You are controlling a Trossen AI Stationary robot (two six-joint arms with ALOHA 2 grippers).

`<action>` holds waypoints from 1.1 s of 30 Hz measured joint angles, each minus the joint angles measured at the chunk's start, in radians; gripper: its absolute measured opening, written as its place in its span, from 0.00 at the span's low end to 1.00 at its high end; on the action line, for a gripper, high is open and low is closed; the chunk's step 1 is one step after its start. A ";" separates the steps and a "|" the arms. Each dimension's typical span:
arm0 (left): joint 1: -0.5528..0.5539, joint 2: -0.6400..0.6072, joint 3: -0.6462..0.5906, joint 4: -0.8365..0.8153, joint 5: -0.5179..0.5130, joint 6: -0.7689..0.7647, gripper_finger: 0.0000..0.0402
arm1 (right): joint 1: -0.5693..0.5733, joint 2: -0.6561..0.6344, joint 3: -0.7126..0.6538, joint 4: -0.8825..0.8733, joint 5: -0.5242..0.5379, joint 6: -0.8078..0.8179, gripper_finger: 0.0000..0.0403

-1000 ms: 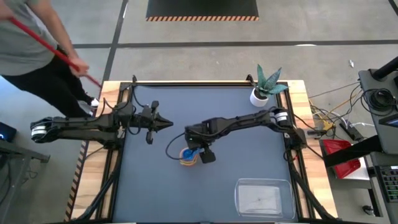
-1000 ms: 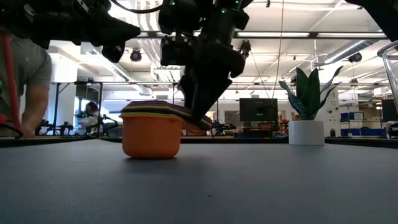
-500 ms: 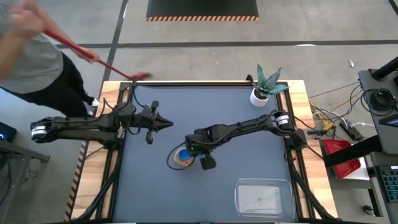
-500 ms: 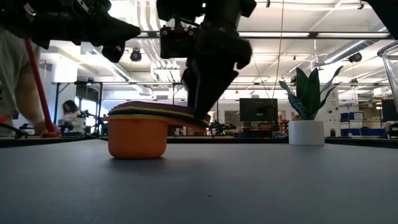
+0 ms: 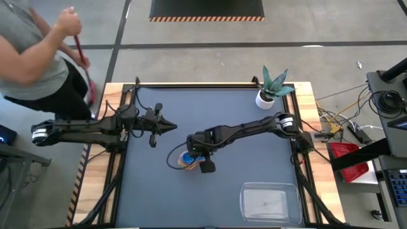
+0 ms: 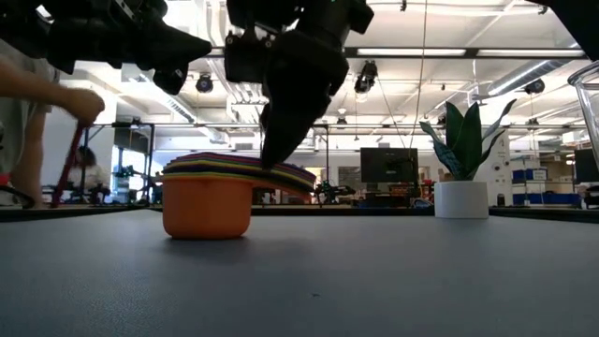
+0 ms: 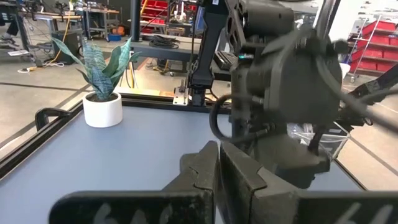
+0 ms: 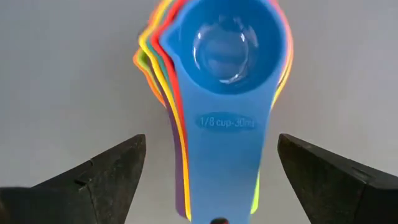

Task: Nest measuring cups in basket
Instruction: Put the nested measuring cups into the transparent bin

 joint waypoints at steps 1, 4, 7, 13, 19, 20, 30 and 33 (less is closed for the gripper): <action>0.000 0.000 0.000 -0.002 0.000 0.000 0.00 | 0.000 0.006 0.000 0.000 -0.001 0.006 0.88; 0.000 0.000 0.000 -0.003 0.000 0.001 0.00 | 0.000 0.024 0.000 0.002 -0.001 0.021 0.88; 0.000 0.000 0.000 -0.003 0.000 0.001 0.00 | 0.000 0.033 0.000 0.007 -0.002 0.021 0.88; 0.000 0.000 0.000 -0.003 0.000 0.000 0.00 | 0.000 0.063 0.000 0.021 -0.002 0.037 0.82; 0.000 0.000 0.000 -0.003 0.000 -0.002 0.00 | 0.000 0.086 0.000 0.020 -0.001 0.041 0.68; 0.000 0.000 0.000 -0.003 0.000 -0.002 0.00 | 0.000 0.087 0.000 0.020 -0.001 0.047 0.65; 0.000 0.000 0.000 -0.002 0.000 0.001 0.00 | 0.000 0.071 0.001 0.020 -0.001 0.063 0.37; 0.000 0.000 0.000 -0.002 0.000 0.001 0.00 | 0.000 0.070 0.001 0.020 0.000 0.065 0.33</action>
